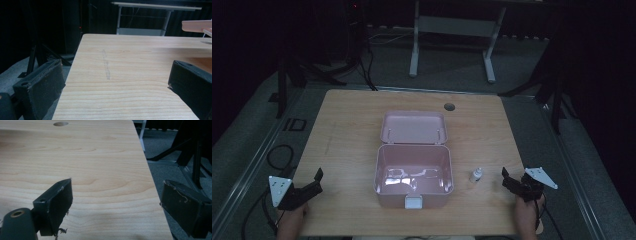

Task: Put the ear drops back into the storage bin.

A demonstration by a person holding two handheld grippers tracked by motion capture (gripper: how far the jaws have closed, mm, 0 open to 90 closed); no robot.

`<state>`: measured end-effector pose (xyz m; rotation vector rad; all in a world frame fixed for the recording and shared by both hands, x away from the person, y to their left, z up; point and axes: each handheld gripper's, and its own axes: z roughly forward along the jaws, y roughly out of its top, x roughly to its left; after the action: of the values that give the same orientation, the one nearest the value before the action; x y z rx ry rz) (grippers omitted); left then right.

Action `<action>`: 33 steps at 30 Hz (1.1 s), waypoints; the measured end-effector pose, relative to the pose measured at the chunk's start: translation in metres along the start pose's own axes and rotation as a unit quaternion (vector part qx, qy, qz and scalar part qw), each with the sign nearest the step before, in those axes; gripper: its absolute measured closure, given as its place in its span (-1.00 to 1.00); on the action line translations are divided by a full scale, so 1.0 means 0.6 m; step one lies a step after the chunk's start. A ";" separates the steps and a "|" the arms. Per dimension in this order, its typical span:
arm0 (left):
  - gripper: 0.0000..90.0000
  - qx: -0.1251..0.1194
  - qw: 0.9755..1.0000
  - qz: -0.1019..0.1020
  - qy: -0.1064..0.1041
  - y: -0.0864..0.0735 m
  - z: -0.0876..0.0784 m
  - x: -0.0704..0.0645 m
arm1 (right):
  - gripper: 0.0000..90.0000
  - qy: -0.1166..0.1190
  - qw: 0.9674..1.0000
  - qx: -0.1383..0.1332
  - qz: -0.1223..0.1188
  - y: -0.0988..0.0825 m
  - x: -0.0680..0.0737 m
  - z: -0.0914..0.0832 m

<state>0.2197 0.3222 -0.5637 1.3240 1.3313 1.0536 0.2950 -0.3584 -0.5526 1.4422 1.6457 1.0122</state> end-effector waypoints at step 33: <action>-0.99 -0.005 1.000 0.003 -0.005 0.000 0.000 -0.001 | -0.75 0.101 0.984 0.138 -0.043 0.020 0.000 0.022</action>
<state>0.2197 0.3217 -0.5639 1.3247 1.3135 1.0547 0.3117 -0.3564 -0.5475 1.4673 2.0449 0.9346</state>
